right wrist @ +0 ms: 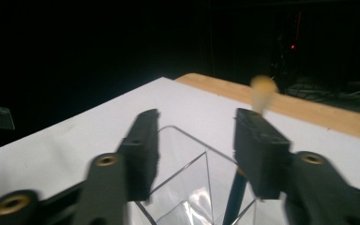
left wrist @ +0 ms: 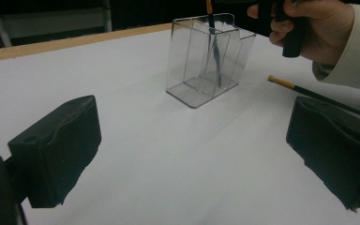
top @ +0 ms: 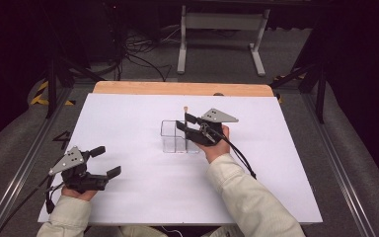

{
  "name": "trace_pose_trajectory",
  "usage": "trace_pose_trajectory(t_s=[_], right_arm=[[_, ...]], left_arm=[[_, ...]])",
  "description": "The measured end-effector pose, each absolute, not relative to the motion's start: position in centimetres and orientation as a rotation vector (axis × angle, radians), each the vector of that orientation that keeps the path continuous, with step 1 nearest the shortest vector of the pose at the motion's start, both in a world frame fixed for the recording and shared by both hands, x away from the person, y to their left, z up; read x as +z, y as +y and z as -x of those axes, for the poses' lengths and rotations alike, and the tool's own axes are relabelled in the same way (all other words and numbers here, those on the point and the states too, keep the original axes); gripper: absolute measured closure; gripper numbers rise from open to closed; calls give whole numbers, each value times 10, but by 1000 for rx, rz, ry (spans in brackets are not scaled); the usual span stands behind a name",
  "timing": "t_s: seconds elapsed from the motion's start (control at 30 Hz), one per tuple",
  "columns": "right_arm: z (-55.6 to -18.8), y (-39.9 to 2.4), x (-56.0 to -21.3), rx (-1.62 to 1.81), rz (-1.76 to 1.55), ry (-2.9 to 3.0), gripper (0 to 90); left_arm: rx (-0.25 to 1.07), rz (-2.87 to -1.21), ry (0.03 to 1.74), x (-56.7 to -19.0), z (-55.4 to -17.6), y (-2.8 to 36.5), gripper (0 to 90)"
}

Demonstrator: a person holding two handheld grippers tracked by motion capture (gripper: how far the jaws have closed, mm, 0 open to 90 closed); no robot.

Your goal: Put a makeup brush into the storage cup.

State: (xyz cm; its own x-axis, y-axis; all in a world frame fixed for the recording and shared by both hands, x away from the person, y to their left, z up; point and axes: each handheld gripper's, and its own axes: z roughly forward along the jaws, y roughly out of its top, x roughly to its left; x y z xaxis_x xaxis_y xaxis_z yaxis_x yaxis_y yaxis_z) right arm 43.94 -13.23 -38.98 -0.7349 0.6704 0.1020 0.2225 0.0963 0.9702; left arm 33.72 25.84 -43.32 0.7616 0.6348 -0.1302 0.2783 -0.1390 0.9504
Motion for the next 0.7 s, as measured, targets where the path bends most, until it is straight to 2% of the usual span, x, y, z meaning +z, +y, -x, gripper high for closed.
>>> trace_pose_trajectory(t_s=[0.27,0.4,0.47,0.7], right_arm=[[-426,-155,-364,1691,-834,2013,191],[-420,-166,-357,1686,-825,1998,126],[-416,-173,-352,1673,-833,1981,64],[-406,-190,-346,1631,-827,1988,19]], left_arm=[[358,-1730,718,-433,-340,256,41],[356,-1734,715,-432,-340,256,41],[356,-1734,716,-433,-340,255,41],[355,-1734,716,-433,-341,255,41]])
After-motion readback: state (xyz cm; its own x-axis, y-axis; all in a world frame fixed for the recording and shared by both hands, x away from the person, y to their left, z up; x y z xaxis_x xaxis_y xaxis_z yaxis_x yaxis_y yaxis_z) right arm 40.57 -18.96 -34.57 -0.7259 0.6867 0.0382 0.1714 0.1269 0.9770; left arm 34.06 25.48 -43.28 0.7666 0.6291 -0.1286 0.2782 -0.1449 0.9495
